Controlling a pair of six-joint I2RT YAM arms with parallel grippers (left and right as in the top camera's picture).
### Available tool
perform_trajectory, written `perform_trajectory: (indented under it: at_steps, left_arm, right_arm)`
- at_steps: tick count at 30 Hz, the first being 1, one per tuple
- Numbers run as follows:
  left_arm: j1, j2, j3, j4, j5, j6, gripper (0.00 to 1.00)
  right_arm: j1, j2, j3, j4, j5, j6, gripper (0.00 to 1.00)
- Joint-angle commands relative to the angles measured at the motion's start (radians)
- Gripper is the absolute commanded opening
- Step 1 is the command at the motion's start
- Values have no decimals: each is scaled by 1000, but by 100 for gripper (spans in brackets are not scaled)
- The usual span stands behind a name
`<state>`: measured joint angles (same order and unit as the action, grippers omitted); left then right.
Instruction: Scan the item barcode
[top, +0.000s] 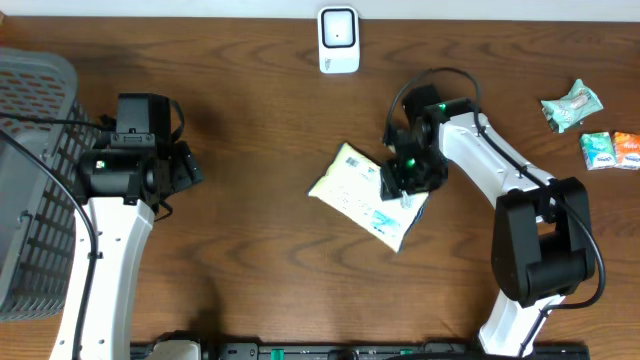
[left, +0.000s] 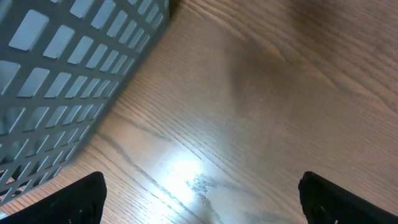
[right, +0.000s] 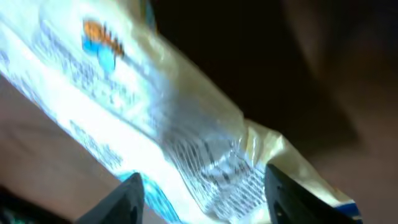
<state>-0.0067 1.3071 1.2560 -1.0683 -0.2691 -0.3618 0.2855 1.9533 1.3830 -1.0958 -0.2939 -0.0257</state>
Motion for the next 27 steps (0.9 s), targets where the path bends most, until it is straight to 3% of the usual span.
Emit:
perform_trajectory:
  at_steps: [1,4,5,7,10,18,23,24,27]
  left_arm:
    - [4,1,3,-3,-20,6,98]
    - [4,1,3,-3,-20,6,98]
    - [4,1,3,-3,-20,6,98]
    - [4,1,3,-3,-20,6,98]
    - [4,1,3,-3,-20,6,98]
    - [4,1,3,-3,-20,6,97]
    - [4,1,3,-3,-20,6,98]
    - [4,1,3,-3,-20,6,98]
    - [4,1,3,-3,-20,6,98]
  right_arm:
    - [10,-51,48,-22,4,1,63]
    - [10,-77,65,16,4,-41,71]
    - [10,-83,64,45,4,-53,82]
    - [10,-84,64,93,4,-71,94]
    - [10,-82,51,156,4,-116,98]
    - [10,-67,-53,260,-22,-158,88]
    - [14,-66,-159,328,-269,-275,88]
    - [17,-66,-176,342,-280,-280,86]
    - [26,-66,-227,384,-273,-279,66]
